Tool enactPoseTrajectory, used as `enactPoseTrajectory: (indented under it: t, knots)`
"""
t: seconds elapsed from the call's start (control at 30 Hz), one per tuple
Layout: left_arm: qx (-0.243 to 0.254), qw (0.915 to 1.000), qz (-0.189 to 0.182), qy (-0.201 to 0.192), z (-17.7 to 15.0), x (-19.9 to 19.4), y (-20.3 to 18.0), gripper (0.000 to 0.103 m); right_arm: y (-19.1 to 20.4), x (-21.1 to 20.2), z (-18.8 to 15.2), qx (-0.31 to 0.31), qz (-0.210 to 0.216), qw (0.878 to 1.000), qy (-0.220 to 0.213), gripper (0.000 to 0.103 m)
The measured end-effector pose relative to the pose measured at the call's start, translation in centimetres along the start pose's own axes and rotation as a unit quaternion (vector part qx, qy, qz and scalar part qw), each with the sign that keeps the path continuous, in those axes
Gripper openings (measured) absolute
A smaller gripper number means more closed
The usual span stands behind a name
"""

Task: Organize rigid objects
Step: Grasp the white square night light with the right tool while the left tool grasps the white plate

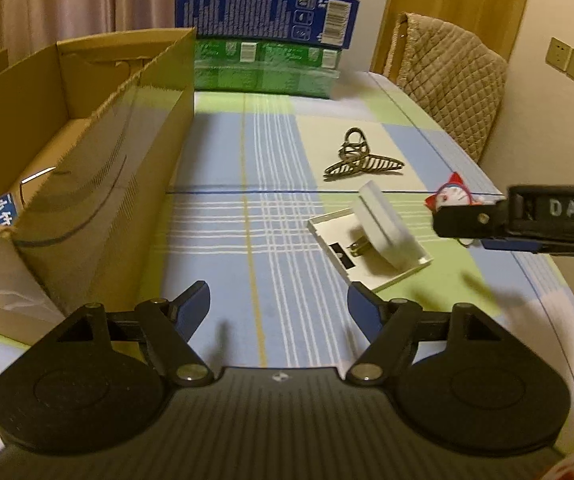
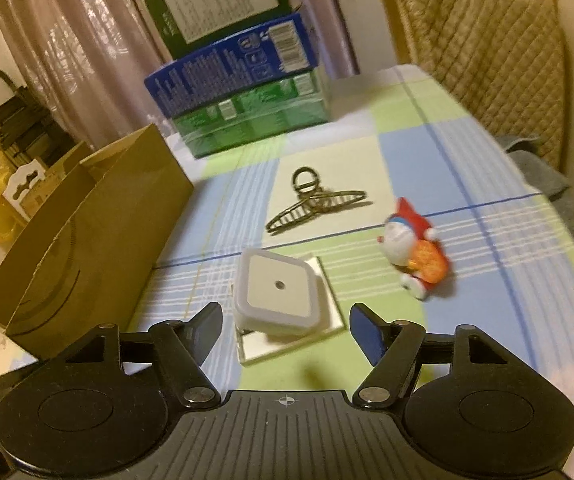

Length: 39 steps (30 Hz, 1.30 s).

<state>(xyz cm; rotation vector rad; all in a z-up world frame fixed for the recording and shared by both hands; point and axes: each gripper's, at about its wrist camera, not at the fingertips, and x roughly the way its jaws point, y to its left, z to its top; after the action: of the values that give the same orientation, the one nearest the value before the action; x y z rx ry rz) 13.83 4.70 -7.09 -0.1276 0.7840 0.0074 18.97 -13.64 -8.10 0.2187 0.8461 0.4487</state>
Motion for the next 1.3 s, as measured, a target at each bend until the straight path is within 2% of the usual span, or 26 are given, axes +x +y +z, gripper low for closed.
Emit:
enactPoseTrajectory:
  t: [0.1,0.53,0.57,0.6,0.63,0.77,0.9,1.17,1.23,1.3]
  knots:
    - [-0.005,1.0,-0.002,0.004,-0.2,0.7,0.3,0.072,0.0,2.0,0.5,0.004,0.017,1.0,0.017,0.069]
    - [-0.019,0.9997,-0.011,0.007,-0.2,1.9,0.7,0.073,-0.4,6.8,0.7,0.02,0.017,0.998,0.064,0.069]
    - [-0.02,0.9997,-0.012,0.007,-0.2,2.0,0.7,0.073,-0.5,6.9,0.7,0.023,0.016,0.997,0.067,0.069]
    - [-0.021,0.9997,-0.012,0.007,-0.2,2.0,0.7,0.073,-0.5,7.0,0.7,0.026,0.017,0.997,0.068,0.062]
    - [-0.021,0.9997,-0.012,0.007,-0.3,2.0,0.6,0.073,-0.5,6.9,0.8,0.027,0.017,0.997,0.067,0.062]
    - [-0.021,0.9996,-0.016,0.01,-0.2,2.0,0.3,0.073,0.2,5.1,1.2,-0.002,0.006,0.999,0.039,0.062]
    - [-0.016,0.9995,-0.027,0.007,0.2,2.0,-0.6,0.073,0.2,2.6,1.4,-0.045,-0.037,0.998,0.014,0.062]
    - [0.017,0.998,-0.061,0.009,1.5,4.2,-3.8,0.079,-3.7,-1.7,1.6,0.003,-0.087,0.996,-0.031,0.062]
    - [0.02,0.9979,-0.06,0.012,1.7,5.1,-4.7,0.083,-4.5,-2.2,1.6,0.014,-0.096,0.995,-0.036,0.062]
    - [0.019,0.9984,-0.053,0.013,1.7,5.7,-5.3,0.09,-5.2,-2.4,1.7,0.024,-0.099,0.994,-0.038,0.062]
